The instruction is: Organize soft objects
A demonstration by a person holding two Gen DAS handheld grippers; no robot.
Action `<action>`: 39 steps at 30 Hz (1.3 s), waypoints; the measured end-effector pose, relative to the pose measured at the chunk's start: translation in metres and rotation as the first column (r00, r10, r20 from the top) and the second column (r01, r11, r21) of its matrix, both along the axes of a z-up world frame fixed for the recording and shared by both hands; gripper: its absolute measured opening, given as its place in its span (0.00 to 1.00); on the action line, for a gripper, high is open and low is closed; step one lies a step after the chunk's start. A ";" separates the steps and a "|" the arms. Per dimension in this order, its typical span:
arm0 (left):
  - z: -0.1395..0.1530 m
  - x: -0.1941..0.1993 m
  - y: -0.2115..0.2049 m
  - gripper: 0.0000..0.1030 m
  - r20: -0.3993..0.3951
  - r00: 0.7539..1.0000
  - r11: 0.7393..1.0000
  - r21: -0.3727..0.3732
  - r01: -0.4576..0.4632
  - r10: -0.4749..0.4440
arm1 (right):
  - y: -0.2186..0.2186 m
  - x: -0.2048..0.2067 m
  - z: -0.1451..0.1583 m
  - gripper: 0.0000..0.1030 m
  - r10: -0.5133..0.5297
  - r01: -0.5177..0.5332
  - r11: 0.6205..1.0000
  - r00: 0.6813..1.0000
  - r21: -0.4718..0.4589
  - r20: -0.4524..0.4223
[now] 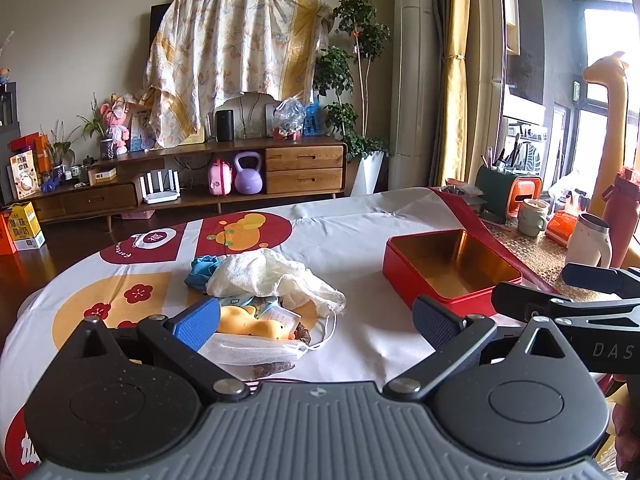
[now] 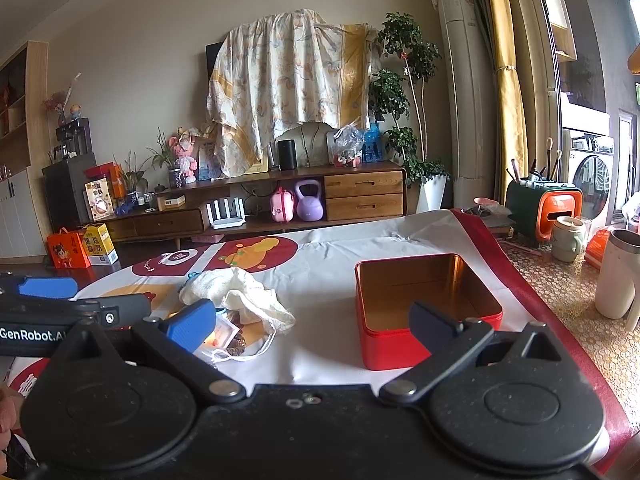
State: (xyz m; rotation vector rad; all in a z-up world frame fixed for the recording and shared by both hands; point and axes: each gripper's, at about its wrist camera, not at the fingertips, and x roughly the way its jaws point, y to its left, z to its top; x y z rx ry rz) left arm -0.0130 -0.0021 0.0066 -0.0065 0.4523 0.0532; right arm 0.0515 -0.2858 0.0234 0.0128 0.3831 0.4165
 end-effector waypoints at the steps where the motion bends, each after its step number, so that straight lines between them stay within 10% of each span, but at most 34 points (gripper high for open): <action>1: 0.000 0.000 0.000 1.00 0.000 1.000 1.000 0.000 0.000 0.000 | 0.000 0.000 0.000 1.00 0.000 0.000 1.000 1.000 0.000 0.000; 39: 0.000 0.000 0.002 1.00 -0.001 1.000 1.000 -0.007 -0.002 0.002 | -0.001 0.000 -0.001 1.00 0.000 0.000 1.000 1.000 0.004 -0.002</action>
